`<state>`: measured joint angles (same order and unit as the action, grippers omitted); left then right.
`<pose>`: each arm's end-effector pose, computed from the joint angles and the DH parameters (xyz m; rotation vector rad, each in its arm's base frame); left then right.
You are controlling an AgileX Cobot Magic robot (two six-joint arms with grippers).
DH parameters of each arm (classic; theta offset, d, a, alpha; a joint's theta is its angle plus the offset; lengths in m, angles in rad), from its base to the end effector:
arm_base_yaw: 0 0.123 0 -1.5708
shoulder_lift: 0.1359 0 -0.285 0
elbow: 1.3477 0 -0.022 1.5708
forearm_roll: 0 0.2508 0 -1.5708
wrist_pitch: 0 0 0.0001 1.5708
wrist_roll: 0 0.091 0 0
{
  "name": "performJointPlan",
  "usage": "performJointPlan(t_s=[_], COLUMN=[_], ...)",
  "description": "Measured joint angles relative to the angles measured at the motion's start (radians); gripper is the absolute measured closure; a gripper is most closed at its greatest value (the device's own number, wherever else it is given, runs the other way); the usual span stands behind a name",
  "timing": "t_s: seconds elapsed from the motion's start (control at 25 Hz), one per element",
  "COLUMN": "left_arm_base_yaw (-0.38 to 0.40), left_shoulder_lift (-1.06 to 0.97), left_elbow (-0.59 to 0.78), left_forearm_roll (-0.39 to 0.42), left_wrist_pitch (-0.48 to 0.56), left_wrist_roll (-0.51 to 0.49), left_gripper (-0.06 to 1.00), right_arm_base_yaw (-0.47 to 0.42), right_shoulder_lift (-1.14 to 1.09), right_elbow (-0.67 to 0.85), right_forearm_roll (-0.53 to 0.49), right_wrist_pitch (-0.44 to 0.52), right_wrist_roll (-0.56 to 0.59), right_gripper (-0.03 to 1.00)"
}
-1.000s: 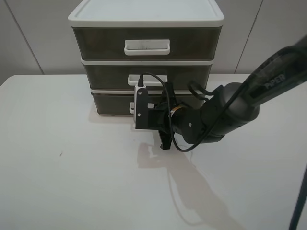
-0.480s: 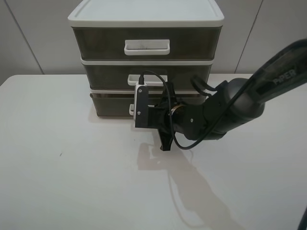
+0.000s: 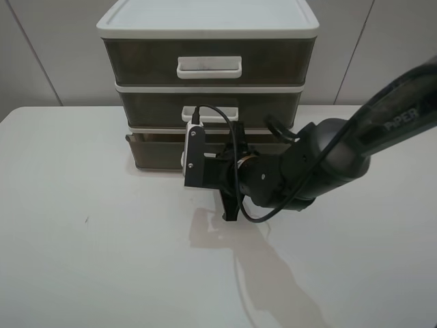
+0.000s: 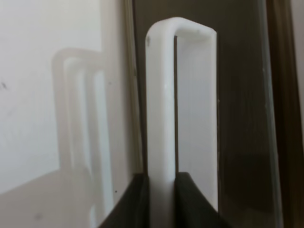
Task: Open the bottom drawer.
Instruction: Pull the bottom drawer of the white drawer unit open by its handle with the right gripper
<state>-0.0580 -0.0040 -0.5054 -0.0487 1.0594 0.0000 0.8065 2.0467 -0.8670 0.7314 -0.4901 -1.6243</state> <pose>-0.0063 -0.0035 0.2789 0.0615 2.0330 -0.0947 0.2724 0.2429 0.0871 -1.6470 1.5771 -0.4426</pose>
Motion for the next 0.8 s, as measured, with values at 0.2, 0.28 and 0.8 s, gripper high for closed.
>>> performJointPlan(t_s=[0.2, 0.28, 0.8], left_arm_base_yaw=[0.000, 0.000, 0.000], left_shoulder_lift=[0.000, 0.000, 0.000], left_elbow=[0.000, 0.000, 0.000], left_forearm_roll=[0.000, 0.000, 0.000], left_wrist_pitch=[0.000, 0.000, 0.000], left_wrist_roll=[0.000, 0.000, 0.000], left_gripper=[0.20, 0.20, 0.20], right_arm_base_yaw=[0.012, 0.014, 0.089], right_shoulder_lift=[-0.024, -0.039, -0.094], right_elbow=[0.028, 0.042, 0.106], right_forearm_roll=[0.011, 0.015, 0.121], right_wrist_pitch=[0.001, 0.010, 0.011], right_wrist_roll=[-0.004, -0.004, -0.012], right_gripper=[0.86, 0.86, 0.86])
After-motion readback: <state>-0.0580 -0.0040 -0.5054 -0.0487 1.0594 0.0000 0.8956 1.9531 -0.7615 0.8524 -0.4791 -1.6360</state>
